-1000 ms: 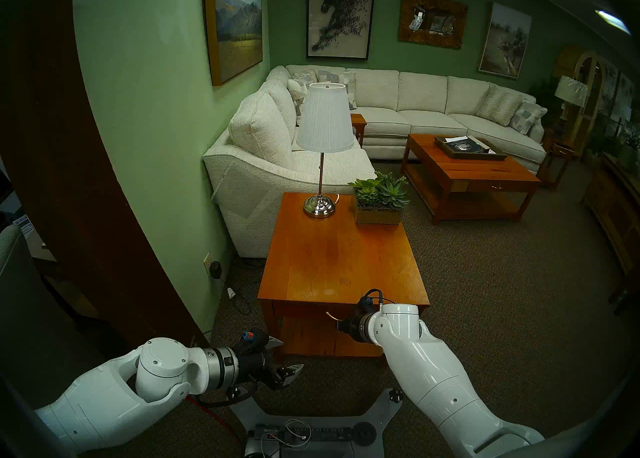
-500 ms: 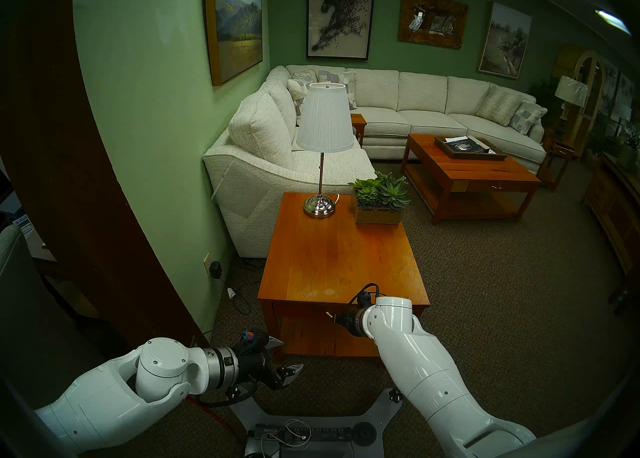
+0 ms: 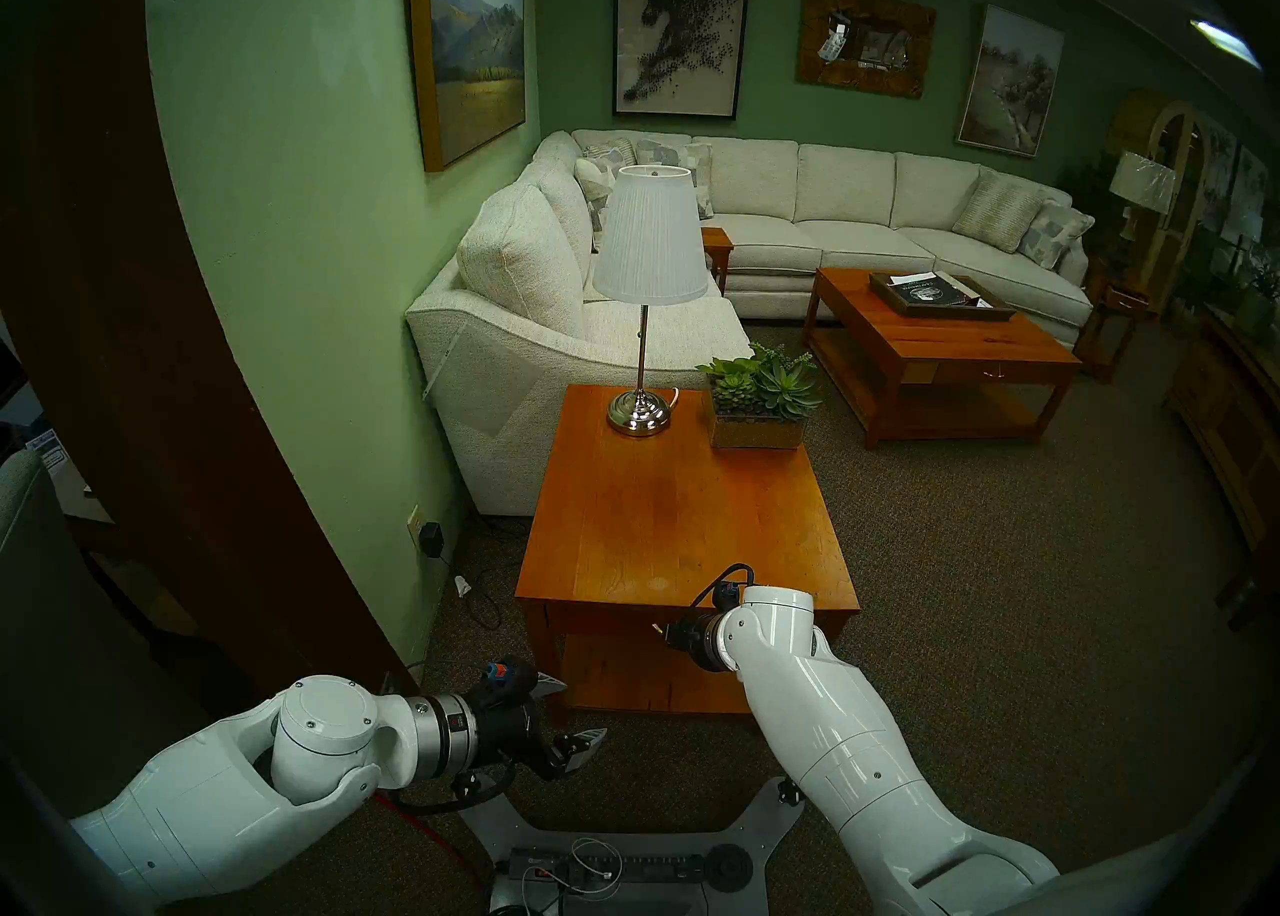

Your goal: Open the drawer, take out the contents and close the drawer

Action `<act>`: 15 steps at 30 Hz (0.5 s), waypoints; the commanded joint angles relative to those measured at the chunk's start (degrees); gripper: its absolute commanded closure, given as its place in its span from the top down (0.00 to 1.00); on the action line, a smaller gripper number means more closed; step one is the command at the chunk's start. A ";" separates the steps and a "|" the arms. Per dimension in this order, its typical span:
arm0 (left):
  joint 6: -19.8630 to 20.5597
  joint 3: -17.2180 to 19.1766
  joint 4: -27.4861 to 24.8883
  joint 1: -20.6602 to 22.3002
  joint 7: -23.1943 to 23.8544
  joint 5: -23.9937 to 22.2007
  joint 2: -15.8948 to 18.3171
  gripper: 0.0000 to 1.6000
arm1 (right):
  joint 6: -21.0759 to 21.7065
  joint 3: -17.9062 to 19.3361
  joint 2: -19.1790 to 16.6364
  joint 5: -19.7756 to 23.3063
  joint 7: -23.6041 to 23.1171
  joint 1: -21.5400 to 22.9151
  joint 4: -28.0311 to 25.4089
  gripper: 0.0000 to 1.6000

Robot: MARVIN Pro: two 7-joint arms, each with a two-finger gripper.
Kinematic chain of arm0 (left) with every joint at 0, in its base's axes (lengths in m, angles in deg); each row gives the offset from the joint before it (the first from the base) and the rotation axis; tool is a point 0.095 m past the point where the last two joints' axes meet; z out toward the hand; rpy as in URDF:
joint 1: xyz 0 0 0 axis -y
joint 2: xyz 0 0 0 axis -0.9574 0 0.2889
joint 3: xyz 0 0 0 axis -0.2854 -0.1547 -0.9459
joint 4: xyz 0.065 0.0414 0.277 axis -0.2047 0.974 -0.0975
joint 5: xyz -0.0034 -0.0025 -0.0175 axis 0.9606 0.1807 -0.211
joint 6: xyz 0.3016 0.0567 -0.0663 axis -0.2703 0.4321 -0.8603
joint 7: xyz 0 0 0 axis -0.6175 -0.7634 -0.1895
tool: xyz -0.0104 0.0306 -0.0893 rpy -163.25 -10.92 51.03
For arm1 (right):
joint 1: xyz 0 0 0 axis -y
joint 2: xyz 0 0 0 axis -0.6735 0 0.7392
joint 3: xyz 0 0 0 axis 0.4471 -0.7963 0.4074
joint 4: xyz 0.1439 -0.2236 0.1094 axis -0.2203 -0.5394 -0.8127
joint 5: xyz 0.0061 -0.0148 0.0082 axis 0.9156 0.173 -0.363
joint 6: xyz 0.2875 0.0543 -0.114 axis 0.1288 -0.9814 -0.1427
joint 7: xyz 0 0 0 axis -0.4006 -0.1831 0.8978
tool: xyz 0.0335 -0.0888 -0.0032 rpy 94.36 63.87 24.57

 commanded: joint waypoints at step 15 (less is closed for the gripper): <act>-0.26 0.40 -1.27 0.45 0.01 -0.04 0.02 1.00 | -2.70 2.05 2.90 0.14 3.54 2.03 1.73 0.50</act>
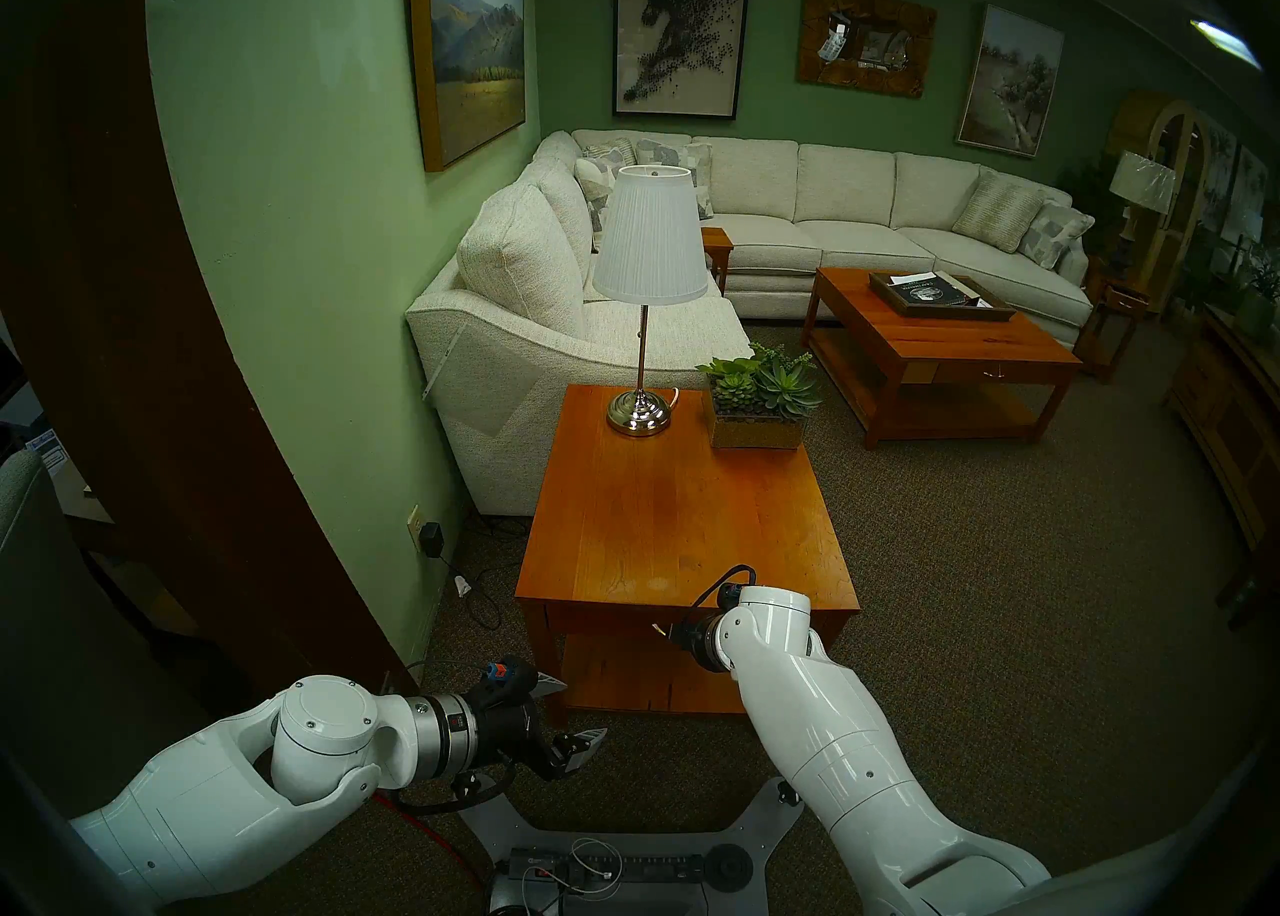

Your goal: Open the drawer, take out the contents and close the drawer

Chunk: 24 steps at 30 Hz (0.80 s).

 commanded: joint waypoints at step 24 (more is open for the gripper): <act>-0.26 0.39 -1.23 0.46 0.03 -0.03 0.01 1.00 | -3.28 2.48 2.56 2.15 -0.77 1.78 -0.01 0.49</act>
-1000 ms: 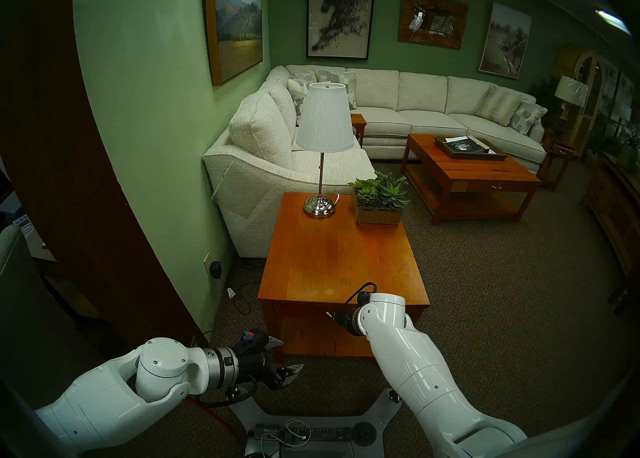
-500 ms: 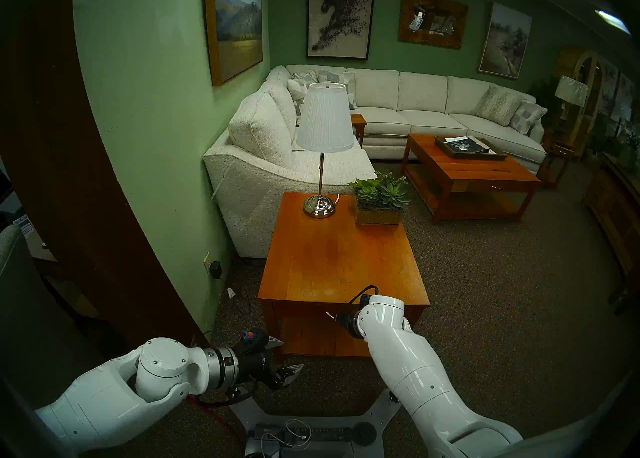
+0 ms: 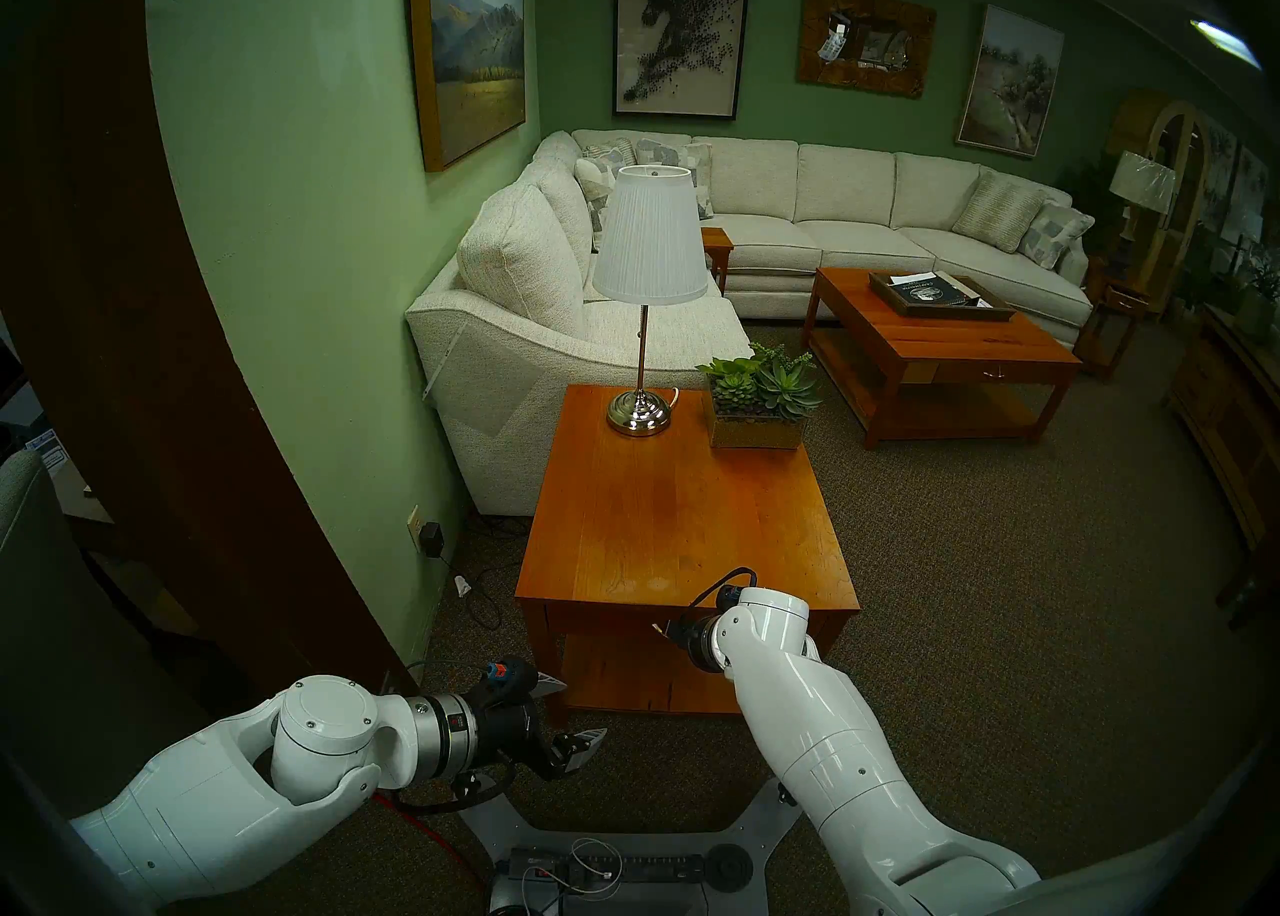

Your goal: Open the drawer, take out the contents and close the drawer

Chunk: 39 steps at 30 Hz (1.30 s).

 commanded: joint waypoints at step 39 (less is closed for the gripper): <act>-0.26 0.40 -1.26 0.45 0.02 -0.03 0.02 1.00 | -6.35 -4.38 1.77 1.25 2.88 5.54 7.77 0.46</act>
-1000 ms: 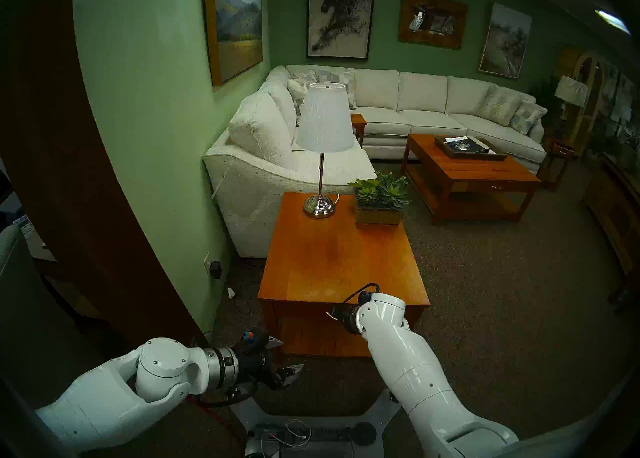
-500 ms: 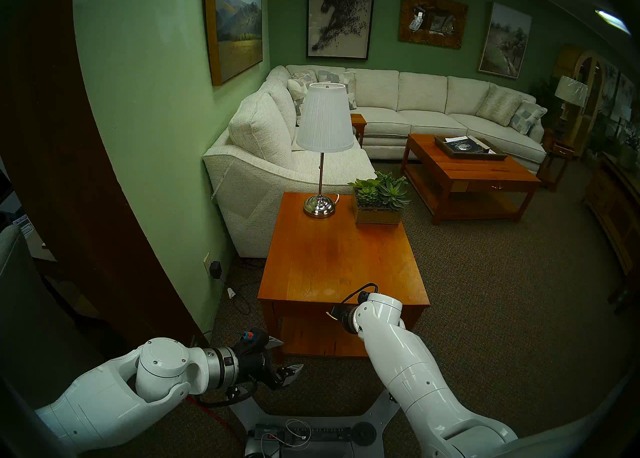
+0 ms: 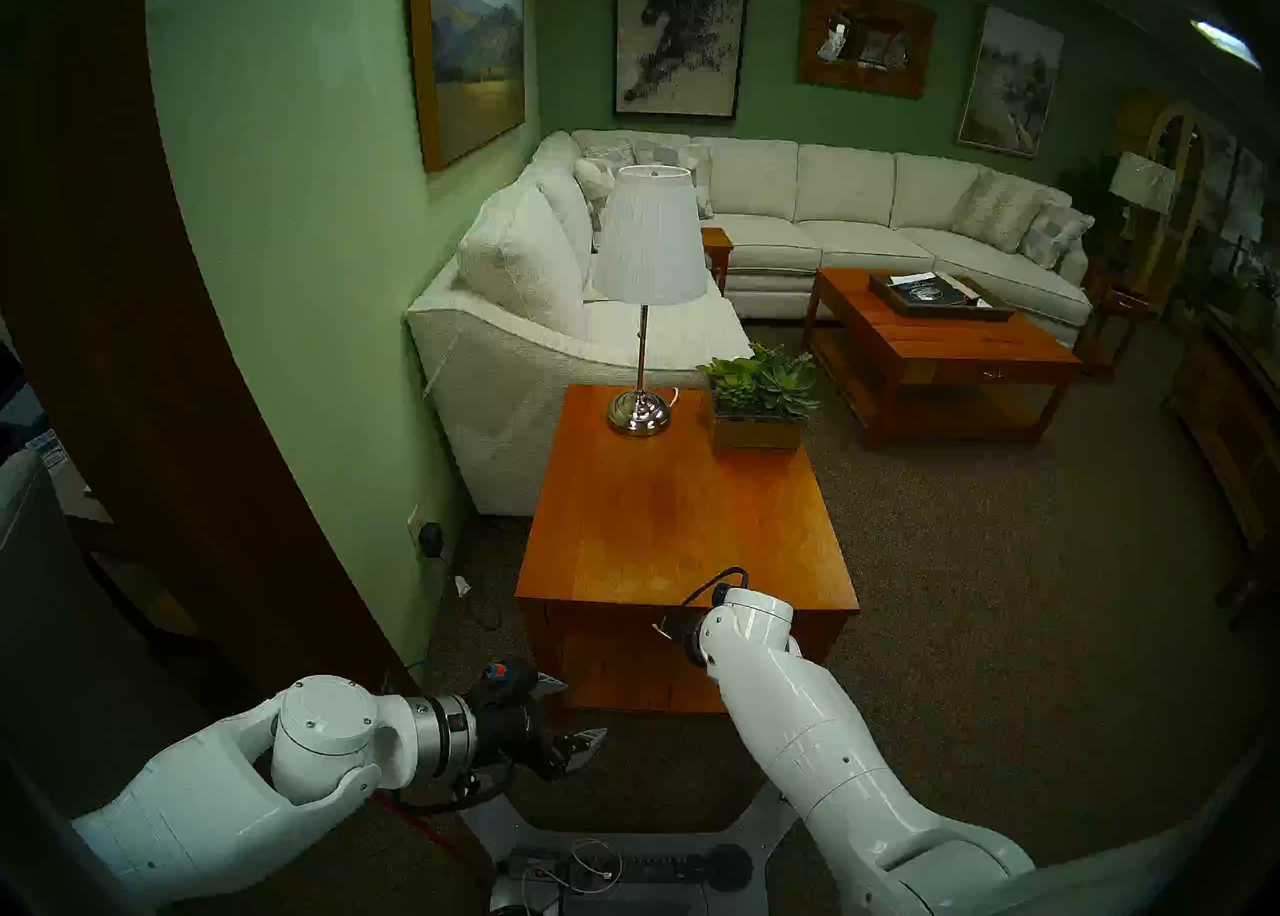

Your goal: Open the drawer, take out the contents and close the drawer

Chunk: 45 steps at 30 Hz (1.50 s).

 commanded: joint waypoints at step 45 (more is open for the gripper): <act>-0.27 0.36 -1.17 0.50 0.07 -0.03 -0.02 1.00 | 5.63 -3.31 -1.79 5.49 4.16 -4.63 -2.79 0.45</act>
